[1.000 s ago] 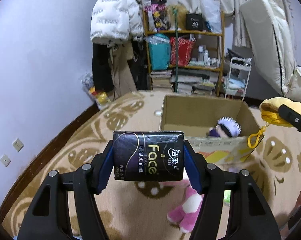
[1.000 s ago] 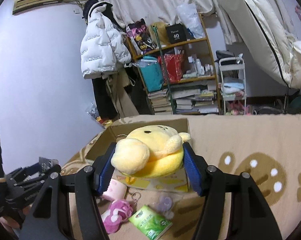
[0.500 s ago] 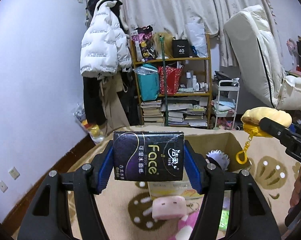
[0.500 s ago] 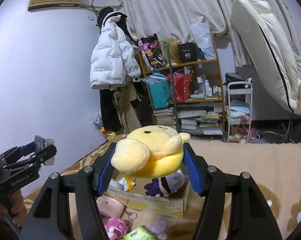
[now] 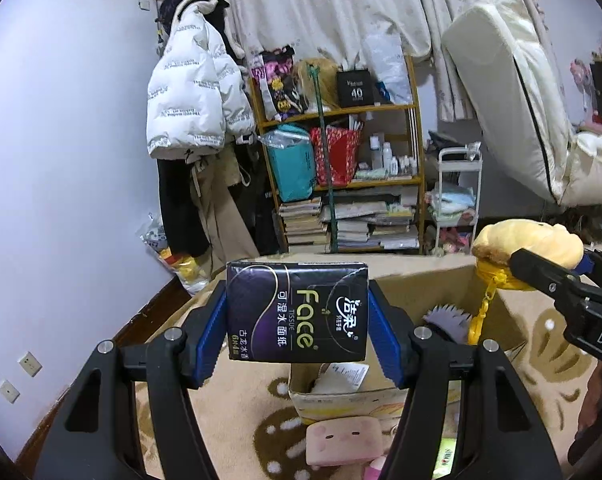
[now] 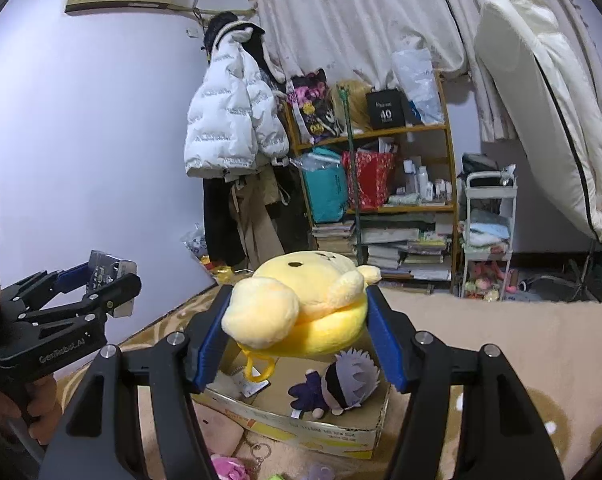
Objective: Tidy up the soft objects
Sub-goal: 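Lift the tissue pack with the left tool while the right tool carries the yellow bear over the box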
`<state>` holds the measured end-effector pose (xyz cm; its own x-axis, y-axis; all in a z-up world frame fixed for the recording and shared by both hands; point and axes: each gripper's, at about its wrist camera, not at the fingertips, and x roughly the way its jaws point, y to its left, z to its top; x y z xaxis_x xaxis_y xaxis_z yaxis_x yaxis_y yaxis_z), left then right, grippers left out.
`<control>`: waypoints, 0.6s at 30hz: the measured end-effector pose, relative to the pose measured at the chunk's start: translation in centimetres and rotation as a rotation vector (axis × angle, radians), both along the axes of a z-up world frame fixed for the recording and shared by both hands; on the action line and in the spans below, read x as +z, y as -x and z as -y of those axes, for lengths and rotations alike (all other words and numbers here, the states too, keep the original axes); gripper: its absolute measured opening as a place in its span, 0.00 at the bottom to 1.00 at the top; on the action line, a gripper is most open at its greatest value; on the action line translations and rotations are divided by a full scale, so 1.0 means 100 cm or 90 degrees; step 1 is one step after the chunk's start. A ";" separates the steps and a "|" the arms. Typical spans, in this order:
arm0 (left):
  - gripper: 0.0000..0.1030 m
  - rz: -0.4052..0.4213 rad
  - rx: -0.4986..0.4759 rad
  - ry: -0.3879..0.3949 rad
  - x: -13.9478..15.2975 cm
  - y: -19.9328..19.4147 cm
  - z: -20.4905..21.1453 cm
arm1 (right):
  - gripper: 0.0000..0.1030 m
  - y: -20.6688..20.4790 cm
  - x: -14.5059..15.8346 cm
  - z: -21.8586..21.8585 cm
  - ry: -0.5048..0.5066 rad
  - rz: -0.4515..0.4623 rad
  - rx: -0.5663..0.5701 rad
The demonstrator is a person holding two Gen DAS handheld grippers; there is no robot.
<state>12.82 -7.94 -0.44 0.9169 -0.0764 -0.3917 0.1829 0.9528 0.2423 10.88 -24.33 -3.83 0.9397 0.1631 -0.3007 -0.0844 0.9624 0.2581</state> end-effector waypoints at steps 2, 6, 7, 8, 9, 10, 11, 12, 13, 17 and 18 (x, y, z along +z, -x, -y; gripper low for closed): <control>0.62 -0.009 -0.003 -0.003 -0.005 -0.005 0.002 | 0.66 -0.008 -0.011 -0.001 0.002 -0.023 0.002; 0.62 -0.016 0.000 -0.002 -0.013 -0.013 0.003 | 0.66 -0.017 -0.023 -0.004 -0.001 -0.050 0.017; 0.62 -0.024 0.001 0.000 -0.017 -0.016 0.003 | 0.66 -0.018 -0.025 -0.005 0.002 -0.053 0.020; 0.62 -0.027 0.002 0.000 -0.019 -0.018 0.003 | 0.66 -0.019 -0.026 -0.006 0.005 -0.054 0.022; 0.62 -0.032 0.003 0.001 -0.022 -0.021 0.003 | 0.66 -0.020 -0.027 -0.007 0.007 -0.056 0.024; 0.62 -0.037 0.004 0.002 -0.025 -0.024 0.003 | 0.66 -0.020 -0.028 -0.007 0.007 -0.058 0.026; 0.62 -0.041 0.003 0.003 -0.027 -0.025 0.003 | 0.66 -0.021 -0.029 -0.007 0.007 -0.059 0.027; 0.62 -0.045 0.002 0.005 -0.029 -0.027 0.003 | 0.67 -0.021 -0.030 -0.007 0.006 -0.063 0.027; 0.62 -0.049 0.001 0.006 -0.031 -0.029 0.003 | 0.67 -0.022 -0.032 -0.008 0.006 -0.066 0.027; 0.62 -0.077 -0.002 0.030 -0.038 -0.037 -0.001 | 0.67 -0.025 -0.035 -0.006 0.002 -0.075 0.025; 0.62 -0.083 0.002 0.030 -0.041 -0.040 -0.003 | 0.67 -0.026 -0.035 -0.006 -0.002 -0.076 0.026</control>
